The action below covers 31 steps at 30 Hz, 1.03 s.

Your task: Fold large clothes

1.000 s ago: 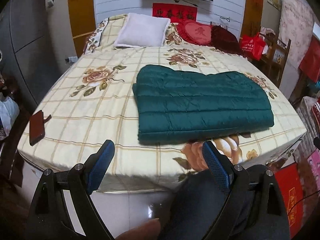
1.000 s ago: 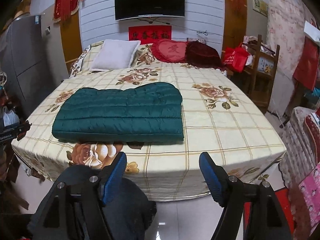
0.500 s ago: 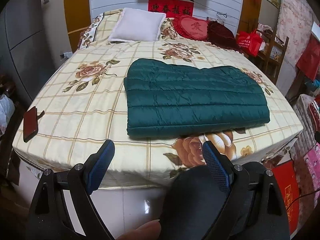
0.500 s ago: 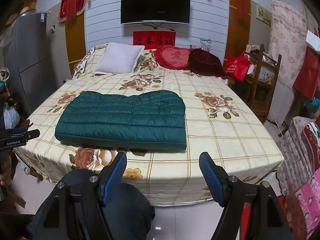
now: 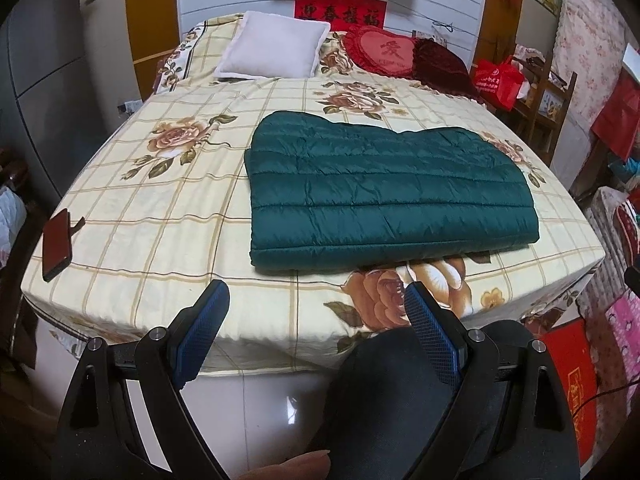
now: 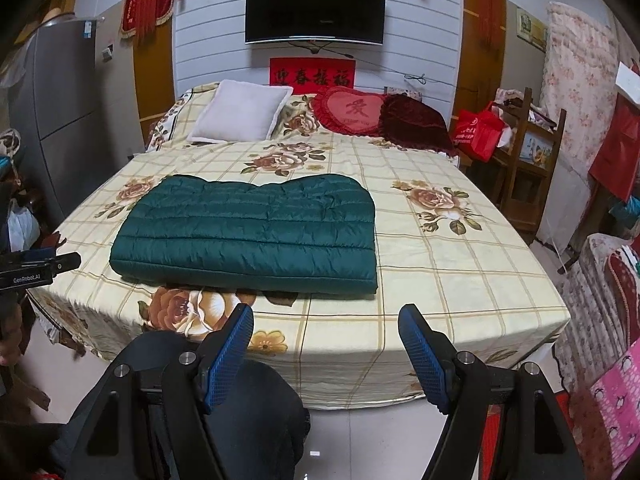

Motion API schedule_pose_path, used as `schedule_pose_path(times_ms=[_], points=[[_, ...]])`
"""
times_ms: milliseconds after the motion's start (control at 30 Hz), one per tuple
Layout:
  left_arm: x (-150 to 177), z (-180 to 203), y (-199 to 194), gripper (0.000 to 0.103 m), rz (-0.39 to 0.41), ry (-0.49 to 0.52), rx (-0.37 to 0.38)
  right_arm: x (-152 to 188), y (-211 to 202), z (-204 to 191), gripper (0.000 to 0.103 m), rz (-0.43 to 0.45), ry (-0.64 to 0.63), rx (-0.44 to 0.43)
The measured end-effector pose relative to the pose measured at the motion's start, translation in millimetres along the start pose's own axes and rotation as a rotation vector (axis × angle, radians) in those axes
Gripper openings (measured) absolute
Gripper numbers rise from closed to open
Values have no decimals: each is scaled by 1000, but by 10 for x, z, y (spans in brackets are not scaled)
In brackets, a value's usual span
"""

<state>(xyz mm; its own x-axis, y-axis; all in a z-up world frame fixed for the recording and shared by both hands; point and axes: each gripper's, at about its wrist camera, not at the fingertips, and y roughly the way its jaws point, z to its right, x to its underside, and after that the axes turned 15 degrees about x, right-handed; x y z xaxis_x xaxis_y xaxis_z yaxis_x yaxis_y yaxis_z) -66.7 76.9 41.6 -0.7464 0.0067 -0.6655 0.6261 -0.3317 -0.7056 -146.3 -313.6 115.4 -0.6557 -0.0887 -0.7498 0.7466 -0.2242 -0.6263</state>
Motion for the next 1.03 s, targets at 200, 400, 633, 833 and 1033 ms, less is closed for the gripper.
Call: schedule_pose_path(times_ms=[200,400,633,833,1033], points=[[17,3,41,89,-6,2,0,13,20,-28,72,-3,-2,-9],[34,5,61,89,-10,-1,2,18,30,-32,72,-7,3,-12],[42,14,77,89,-14,-1,8,25,35,-38,73,-10,6,-12],[50,21,81,89,-13,-2,17,28,48,-49,73,-10,7,-18],[73,50,51,89,5,14,26,31,49,-59,72,-8,8,-19]])
